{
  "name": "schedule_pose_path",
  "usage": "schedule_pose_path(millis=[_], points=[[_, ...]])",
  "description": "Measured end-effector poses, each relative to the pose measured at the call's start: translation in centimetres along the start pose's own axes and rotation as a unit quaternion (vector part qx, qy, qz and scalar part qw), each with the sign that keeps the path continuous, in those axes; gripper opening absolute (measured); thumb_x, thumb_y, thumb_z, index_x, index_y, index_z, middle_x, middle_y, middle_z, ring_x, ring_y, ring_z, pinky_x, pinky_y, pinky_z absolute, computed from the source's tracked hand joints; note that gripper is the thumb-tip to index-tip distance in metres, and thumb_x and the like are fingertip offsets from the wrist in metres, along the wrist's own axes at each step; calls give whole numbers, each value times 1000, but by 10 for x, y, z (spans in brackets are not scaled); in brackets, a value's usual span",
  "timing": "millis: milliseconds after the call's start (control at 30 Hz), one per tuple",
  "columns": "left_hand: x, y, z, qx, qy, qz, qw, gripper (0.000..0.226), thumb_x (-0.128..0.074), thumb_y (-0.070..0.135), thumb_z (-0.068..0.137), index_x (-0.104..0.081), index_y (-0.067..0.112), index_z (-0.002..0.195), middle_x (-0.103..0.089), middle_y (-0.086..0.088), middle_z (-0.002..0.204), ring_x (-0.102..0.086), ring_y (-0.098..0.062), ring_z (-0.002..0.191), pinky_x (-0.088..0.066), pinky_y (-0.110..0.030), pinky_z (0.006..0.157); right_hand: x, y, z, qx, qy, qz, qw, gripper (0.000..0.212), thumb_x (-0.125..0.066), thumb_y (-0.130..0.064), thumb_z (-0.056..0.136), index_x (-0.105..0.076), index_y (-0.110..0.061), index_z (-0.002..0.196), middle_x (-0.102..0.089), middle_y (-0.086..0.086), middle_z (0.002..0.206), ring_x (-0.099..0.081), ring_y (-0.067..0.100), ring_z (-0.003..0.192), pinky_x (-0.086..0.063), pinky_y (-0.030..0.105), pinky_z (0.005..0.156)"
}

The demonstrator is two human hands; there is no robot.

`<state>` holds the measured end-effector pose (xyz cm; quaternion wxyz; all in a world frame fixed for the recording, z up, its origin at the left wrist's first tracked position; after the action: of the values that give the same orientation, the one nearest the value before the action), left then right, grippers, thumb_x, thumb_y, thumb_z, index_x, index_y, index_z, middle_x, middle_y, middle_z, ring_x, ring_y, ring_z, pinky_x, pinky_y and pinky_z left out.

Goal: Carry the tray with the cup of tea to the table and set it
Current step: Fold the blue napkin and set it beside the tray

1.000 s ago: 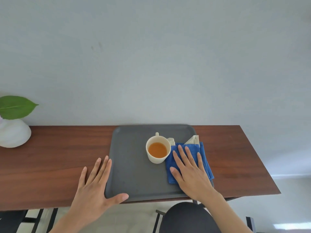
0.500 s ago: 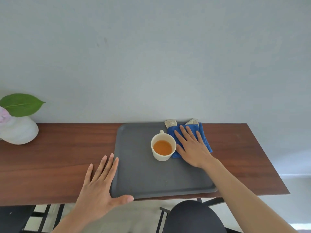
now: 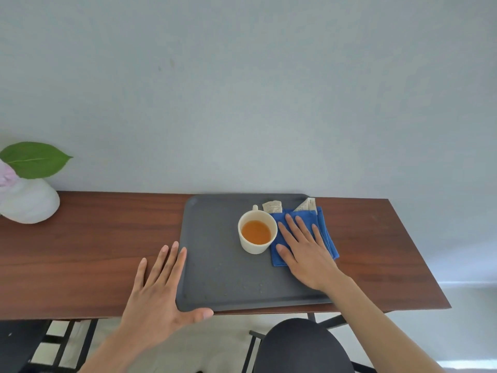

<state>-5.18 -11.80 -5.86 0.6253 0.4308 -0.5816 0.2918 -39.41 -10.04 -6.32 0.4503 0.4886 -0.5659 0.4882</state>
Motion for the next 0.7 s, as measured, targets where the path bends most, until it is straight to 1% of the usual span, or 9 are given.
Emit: schedule_pose_path(millis=[133,367,433,533,633,700], points=[[0,0,1,-1,5,1,1000,136,-38,107,64,-5,20,164,-3,-1,173,3,-19,160,-9,-59,128,-8,-5,-28,-10,-1,0,1000,65,-5,-63,104,12,-36,160,20,-13,168,27,10,150,5,48,126],[-3,-3,2,-1,2,5,1000,136,-38,106,65,-5,20,164,-3,-1,173,2,-19,160,-13,-62,127,-10,-21,-78,-28,-15,12,999,64,0,-65,100,15,-41,158,24,-18,165,30,7,149,7,46,126],[-4,-3,2,-2,2,7,1000,135,-39,106,65,-5,20,164,-4,-1,173,1,-19,160,-14,-62,127,-13,-21,-88,-34,-23,11,999,64,1,-65,100,13,-43,158,24,-19,165,30,6,148,6,45,126],[-4,-3,1,0,4,4,1000,136,-41,106,65,-7,21,164,-7,-1,173,-1,-18,160,-15,-61,126,-13,-19,-92,-40,-28,22,999,64,-4,-65,100,7,-43,159,21,-20,165,29,4,148,7,44,126],[-4,-4,2,-1,4,1,1000,136,-42,106,64,-9,21,165,-9,0,173,-3,-18,160,-15,-61,126,-12,-19,-86,-39,-30,15,999,63,-10,-62,103,14,-42,158,24,-19,165,32,5,147,7,45,126],[-4,-4,2,-2,3,-1,1000,135,-42,105,64,-9,21,165,-9,0,173,-3,-18,160,-14,-60,126,-12,-19,-80,-34,-28,7,999,63,-6,-63,102,20,-42,156,28,-17,164,34,7,147,9,45,125]])
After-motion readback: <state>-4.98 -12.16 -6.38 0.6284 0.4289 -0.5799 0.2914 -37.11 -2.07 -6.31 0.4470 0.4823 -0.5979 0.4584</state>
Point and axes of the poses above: each hand's wrist, its own z-axis towards the middle knuckle, its own x-axis out of the back of the hand, y = z × x, the point moved 8 cm from there along z, towards the middle knuckle
